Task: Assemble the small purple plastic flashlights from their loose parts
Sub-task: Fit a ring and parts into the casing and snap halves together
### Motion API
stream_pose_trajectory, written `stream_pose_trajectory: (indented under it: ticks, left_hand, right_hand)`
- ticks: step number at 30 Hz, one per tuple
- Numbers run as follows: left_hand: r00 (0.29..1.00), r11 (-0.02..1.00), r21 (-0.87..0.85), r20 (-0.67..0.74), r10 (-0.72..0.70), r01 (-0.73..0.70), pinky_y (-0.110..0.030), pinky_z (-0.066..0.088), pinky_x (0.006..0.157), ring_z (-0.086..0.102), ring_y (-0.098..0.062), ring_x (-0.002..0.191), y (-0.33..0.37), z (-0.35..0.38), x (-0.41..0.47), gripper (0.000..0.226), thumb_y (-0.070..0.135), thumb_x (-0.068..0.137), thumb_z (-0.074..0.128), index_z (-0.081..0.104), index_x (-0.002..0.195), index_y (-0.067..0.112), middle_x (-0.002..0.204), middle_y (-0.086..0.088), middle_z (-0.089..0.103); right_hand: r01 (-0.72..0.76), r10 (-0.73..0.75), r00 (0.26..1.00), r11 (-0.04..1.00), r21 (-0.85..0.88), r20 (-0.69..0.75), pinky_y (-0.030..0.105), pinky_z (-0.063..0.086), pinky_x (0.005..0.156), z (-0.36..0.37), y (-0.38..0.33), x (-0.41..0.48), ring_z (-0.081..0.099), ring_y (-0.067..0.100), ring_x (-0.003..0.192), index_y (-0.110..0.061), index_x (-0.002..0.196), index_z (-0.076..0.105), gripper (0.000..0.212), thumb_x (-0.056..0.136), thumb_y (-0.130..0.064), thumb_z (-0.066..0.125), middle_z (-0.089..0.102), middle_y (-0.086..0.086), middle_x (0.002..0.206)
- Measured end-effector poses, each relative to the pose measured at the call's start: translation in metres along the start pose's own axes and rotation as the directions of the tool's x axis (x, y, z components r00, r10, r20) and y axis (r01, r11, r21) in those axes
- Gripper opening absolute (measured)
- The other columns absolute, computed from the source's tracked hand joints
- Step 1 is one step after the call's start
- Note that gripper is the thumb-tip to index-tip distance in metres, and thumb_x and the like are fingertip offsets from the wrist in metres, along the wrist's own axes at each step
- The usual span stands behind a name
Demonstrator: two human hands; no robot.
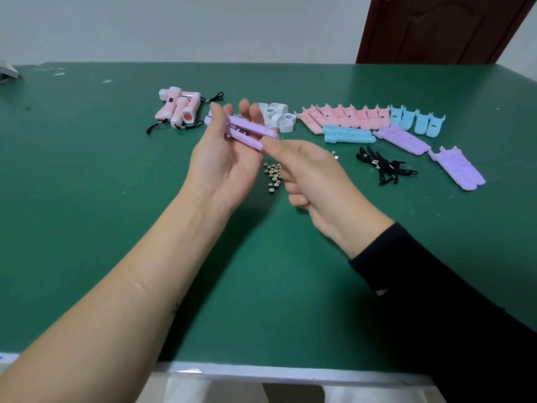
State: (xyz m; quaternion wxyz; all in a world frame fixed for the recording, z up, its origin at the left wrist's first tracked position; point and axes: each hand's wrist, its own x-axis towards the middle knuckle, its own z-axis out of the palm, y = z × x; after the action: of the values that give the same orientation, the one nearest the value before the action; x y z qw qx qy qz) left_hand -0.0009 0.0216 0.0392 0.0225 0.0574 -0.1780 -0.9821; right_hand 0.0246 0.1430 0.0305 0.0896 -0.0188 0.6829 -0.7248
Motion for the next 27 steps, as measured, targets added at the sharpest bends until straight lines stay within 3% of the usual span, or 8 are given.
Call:
stream_pose_trajectory:
  ticks: [4, 8, 10, 17, 21, 27]
  left_hand:
    - [1.0, 1.0, 0.006, 0.001, 0.01, -0.01, -0.045, 0.039, 0.109, 0.065, -0.02, 0.062, 0.0, -0.001, -0.001, 0.025, 0.03, 0.103, 0.044, 0.05, 0.092, 0.008, 0.068, -0.008, 0.064]
    - [1.0, 0.999, 0.046, 0.008, 0.006, -0.006, -0.04, 0.047, 0.088, 0.06, -0.018, 0.067, 0.001, -0.002, -0.002, 0.027, 0.032, 0.103, 0.042, 0.049, 0.091, 0.009, 0.071, -0.006, 0.057]
    - [1.0, 0.999, 0.049, 0.008, -0.002, 0.002, -0.037, 0.045, 0.087, 0.056, -0.016, 0.07, 0.001, -0.001, -0.002, 0.029, 0.033, 0.103, 0.042, 0.048, 0.089, 0.01, 0.075, -0.005, 0.053]
    - [1.0, 1.0, 0.005, -0.011, -0.019, 0.019, -0.032, 0.031, 0.105, 0.046, -0.015, 0.073, 0.0, 0.001, -0.004, 0.032, 0.033, 0.104, 0.04, 0.046, 0.083, 0.009, 0.077, -0.004, 0.045]
    - [1.0, 1.0, 0.005, -0.008, -0.027, 0.027, -0.032, 0.033, 0.103, 0.048, -0.015, 0.071, -0.002, 0.001, -0.005, 0.032, 0.033, 0.104, 0.04, 0.046, 0.083, 0.009, 0.076, -0.005, 0.047]
    - [0.999, 0.999, -0.029, 0.021, -0.032, 0.033, -0.031, 0.036, 0.095, 0.046, -0.012, 0.07, -0.002, 0.001, -0.006, 0.033, 0.033, 0.104, 0.039, 0.045, 0.081, 0.009, 0.072, -0.003, 0.045]
  right_hand:
    - [0.18, -0.185, 0.977, 0.982, -0.059, -0.103, 0.012, 0.025, 0.036, 0.005, 0.005, -0.003, 0.032, 0.002, 0.036, -0.021, 0.106, 0.06, 0.029, 0.082, -0.029, 0.074, 0.038, -0.009, 0.051]
    - [0.316, -0.336, 0.932, 0.937, -0.148, -0.138, 0.017, 0.022, 0.04, 0.01, 0.007, -0.005, 0.026, 0.004, 0.041, -0.022, 0.104, 0.064, 0.024, 0.082, -0.022, 0.074, 0.03, -0.011, 0.047]
    - [0.33, -0.353, 0.923, 0.931, -0.159, -0.15, 0.017, 0.021, 0.04, 0.01, 0.008, -0.004, 0.026, 0.004, 0.04, -0.019, 0.104, 0.065, 0.022, 0.083, -0.02, 0.073, 0.029, -0.012, 0.046]
    - [0.332, -0.352, 0.92, 0.934, -0.135, -0.171, 0.016, 0.021, 0.04, 0.011, 0.01, -0.002, 0.025, 0.004, 0.039, -0.016, 0.101, 0.068, 0.019, 0.083, -0.017, 0.073, 0.03, -0.013, 0.045]
    - [0.325, -0.337, 0.924, 0.941, -0.093, -0.183, 0.018, 0.021, 0.041, 0.012, 0.01, -0.002, 0.026, 0.005, 0.044, -0.017, 0.098, 0.068, 0.017, 0.082, -0.014, 0.073, 0.034, -0.001, 0.055]
    - [0.338, -0.358, 0.913, 0.932, -0.127, -0.195, 0.013, 0.02, 0.039, 0.011, 0.011, -0.001, 0.026, 0.004, 0.037, -0.02, 0.098, 0.068, 0.016, 0.083, -0.017, 0.073, 0.029, -0.015, 0.042]
